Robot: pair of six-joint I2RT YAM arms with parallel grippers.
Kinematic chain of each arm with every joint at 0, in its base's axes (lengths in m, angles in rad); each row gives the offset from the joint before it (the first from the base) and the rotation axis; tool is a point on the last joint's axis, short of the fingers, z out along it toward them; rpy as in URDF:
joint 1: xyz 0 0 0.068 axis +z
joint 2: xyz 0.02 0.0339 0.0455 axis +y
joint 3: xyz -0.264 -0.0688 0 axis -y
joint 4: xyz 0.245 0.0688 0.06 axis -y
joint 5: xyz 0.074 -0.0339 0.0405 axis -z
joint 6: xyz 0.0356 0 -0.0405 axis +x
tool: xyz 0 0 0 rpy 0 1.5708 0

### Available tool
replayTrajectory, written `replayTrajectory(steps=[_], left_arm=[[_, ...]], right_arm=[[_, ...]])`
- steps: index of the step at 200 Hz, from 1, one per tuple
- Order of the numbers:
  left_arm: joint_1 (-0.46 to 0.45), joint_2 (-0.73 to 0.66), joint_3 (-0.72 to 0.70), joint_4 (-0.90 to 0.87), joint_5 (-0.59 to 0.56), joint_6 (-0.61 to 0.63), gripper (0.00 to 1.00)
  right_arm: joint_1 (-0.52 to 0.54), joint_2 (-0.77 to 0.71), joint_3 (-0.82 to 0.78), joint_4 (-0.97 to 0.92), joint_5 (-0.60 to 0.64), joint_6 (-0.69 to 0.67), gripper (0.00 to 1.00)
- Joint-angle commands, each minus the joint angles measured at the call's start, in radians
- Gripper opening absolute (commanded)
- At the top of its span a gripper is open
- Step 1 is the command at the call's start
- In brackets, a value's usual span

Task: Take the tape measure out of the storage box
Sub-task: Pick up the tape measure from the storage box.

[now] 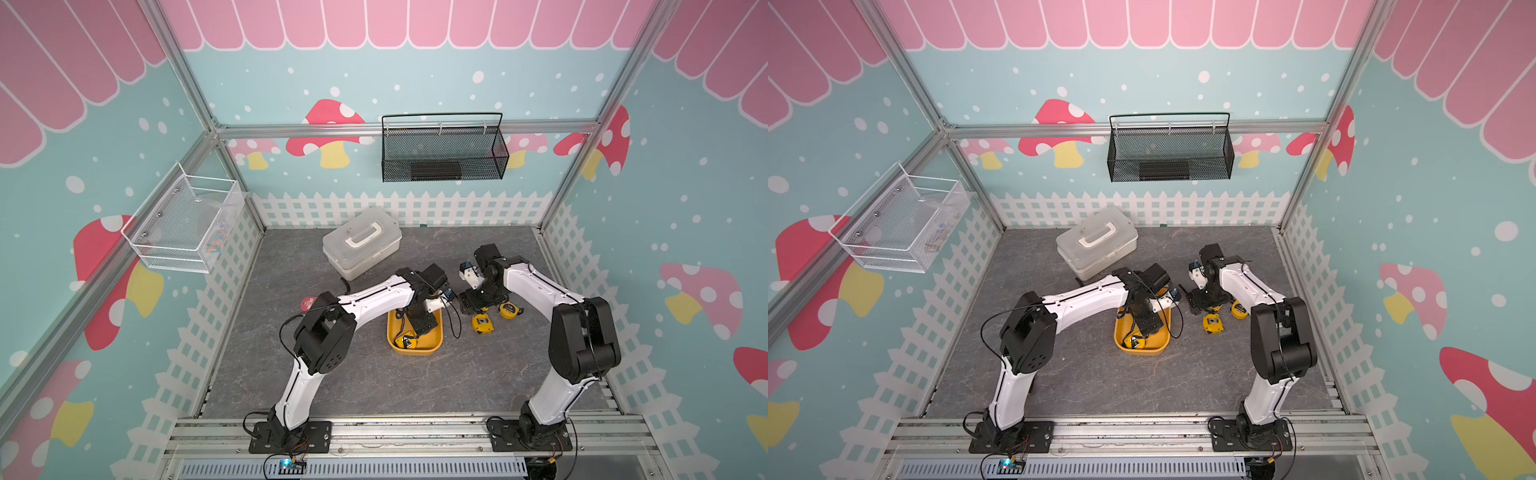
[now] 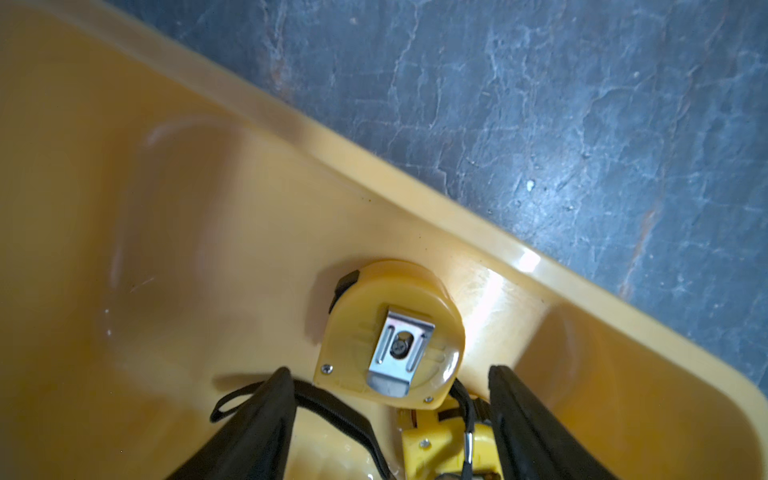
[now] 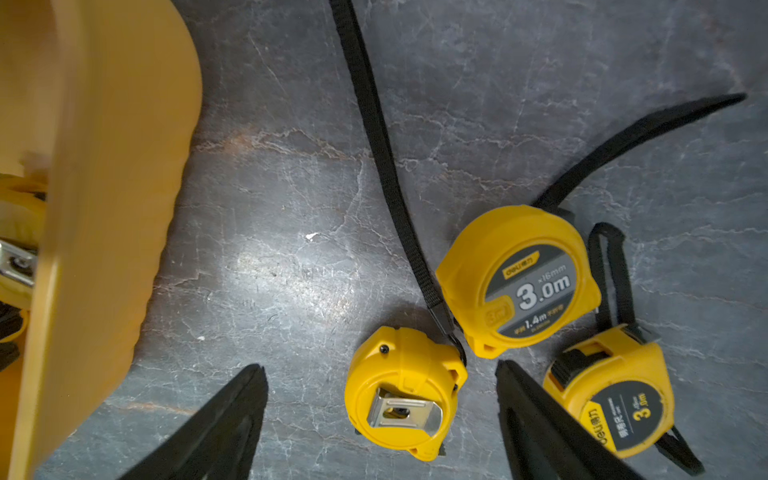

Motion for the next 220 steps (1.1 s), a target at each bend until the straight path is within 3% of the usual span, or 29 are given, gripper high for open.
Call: replayTrajectory(steps=[1,83,123,162,220], left_arm=[[-0.001,0.041,0.033,0.000,0.023,0.052,0.76],[-0.001,0.103,0.057,0.001,0.025,0.095,0.74],[0.008,0.099,0.050,0.001,0.036,0.075,0.63],[0.017,0.072,0.037,0.025,0.052,0.004,0.52],[0.058,-0.024,-0.006,0.105,0.058,-0.076,0.51]], right_arm=[[-0.005,-0.020,-0.014,-0.021,0.009,0.009,0.87],[-0.005,-0.018,-0.014,-0.024,0.011,0.009,0.87],[-0.005,-0.020,-0.013,-0.024,0.012,0.010,0.87],[-0.005,-0.023,-0.013,-0.026,0.013,0.009,0.87],[-0.005,-0.021,-0.014,-0.026,0.015,0.008,0.87]])
